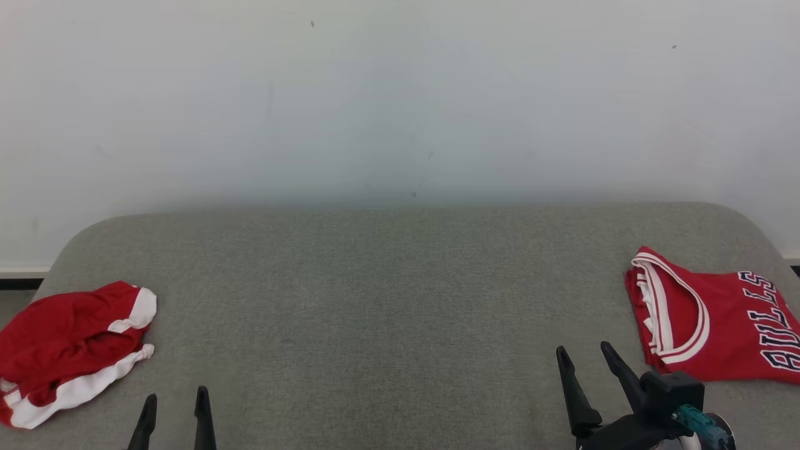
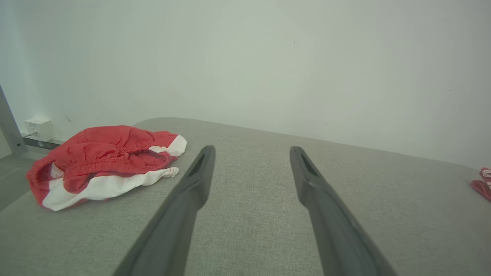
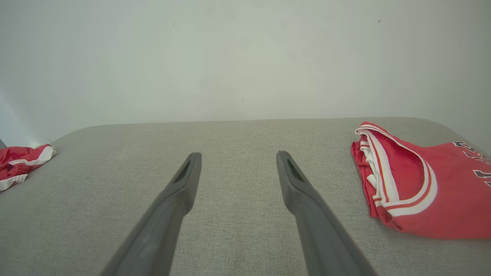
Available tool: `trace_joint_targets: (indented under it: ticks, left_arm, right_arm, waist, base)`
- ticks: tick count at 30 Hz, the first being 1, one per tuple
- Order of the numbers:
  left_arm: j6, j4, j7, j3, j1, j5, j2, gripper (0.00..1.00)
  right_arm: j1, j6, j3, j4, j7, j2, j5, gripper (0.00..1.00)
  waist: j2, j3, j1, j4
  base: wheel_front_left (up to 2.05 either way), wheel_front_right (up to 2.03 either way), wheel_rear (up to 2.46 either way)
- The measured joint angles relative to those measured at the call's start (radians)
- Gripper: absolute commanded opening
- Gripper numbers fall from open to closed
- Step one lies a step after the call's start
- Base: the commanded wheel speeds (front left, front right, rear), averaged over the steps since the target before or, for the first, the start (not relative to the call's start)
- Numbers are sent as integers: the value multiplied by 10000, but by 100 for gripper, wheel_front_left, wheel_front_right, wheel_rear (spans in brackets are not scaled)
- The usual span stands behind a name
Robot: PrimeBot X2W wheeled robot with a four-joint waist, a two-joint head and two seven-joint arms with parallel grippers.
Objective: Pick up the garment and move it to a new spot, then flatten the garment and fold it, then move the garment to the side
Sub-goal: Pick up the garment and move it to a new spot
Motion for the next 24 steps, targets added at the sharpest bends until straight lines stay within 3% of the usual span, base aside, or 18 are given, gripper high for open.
trace_joint_targets:
  ticks: [24]
  left_arm:
    - [73, -98, 190, 79, 202, 81, 520, 100]
  right_arm:
    - [95, -2, 420, 685, -491, 2, 583, 100]
  waist:
    - [0, -148, 0, 3331]
  base:
    - [0, 0, 0]
